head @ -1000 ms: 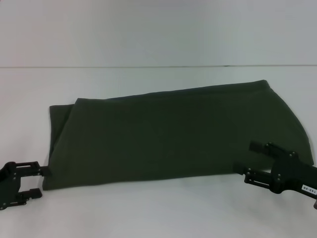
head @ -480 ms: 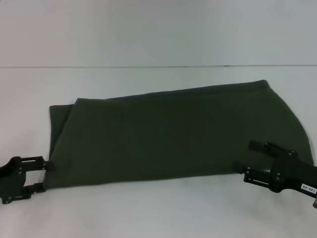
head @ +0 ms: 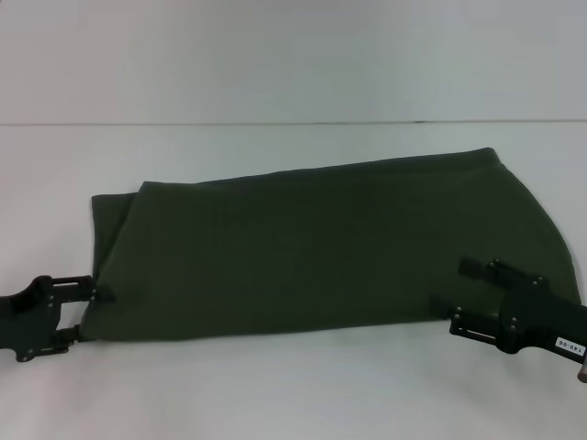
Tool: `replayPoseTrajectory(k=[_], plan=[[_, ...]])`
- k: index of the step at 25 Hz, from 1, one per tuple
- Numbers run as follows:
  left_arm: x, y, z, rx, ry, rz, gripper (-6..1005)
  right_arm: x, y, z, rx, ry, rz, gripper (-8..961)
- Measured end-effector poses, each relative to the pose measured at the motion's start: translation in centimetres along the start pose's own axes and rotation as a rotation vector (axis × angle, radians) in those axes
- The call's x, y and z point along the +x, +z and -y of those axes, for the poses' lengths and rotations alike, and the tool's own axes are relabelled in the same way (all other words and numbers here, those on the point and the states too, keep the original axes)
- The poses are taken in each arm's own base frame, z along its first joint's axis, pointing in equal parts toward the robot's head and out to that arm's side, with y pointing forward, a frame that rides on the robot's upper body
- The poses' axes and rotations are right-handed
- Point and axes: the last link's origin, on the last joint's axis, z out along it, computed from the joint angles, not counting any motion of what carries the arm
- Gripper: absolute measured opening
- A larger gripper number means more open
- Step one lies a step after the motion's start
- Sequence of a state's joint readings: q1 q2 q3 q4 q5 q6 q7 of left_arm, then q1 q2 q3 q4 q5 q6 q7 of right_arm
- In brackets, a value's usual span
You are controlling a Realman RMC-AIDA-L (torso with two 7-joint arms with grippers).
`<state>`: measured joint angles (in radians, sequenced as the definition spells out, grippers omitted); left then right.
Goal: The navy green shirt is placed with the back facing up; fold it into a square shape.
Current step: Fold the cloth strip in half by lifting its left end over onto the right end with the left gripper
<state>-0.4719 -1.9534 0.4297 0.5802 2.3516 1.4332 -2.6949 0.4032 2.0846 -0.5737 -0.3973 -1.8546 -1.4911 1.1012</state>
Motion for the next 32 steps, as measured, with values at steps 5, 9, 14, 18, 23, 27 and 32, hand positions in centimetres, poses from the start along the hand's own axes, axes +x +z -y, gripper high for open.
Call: replayPoseTrajectory(k=[5, 9, 14, 18, 23, 27, 32], plan=[[0.3, 0.5, -0.6, 0.014, 0.027, 0.009, 671, -0.1, 0.1, 0.0, 0.0, 0.0, 0.002, 947], [0.3, 1.0, -1.2, 0.025, 0.081, 0.03, 658, -0.2, 0.1, 0.0, -0.001, 0.0, 0.006, 947], [0.5, 1.3, -1.7, 0.025, 0.112, 0.032, 434, -0.2, 0.1, 0.1, 0.0, 0.004, 0.009, 947], [0.6, 1.3, -1.7, 0.022, 0.116, 0.025, 341, -0.2, 0.1, 0.1, 0.001, 0.005, 0.009, 947], [0.7, 1.3, -1.6, 0.032, 0.12, 0.022, 224, -0.3, 0.2, 0.1, 0.001, 0.004, 0.01, 947], [1.0, 1.1, -1.4, 0.041, 0.124, 0.005, 77, -0.5, 0.4, 0.2, -0.002, -0.001, 0.013, 947], [2.1, 0.0, -1.0, 0.063, 0.132, -0.046, 39, -0.7, 0.5, 0.3, -0.003, -0.004, 0.016, 947]])
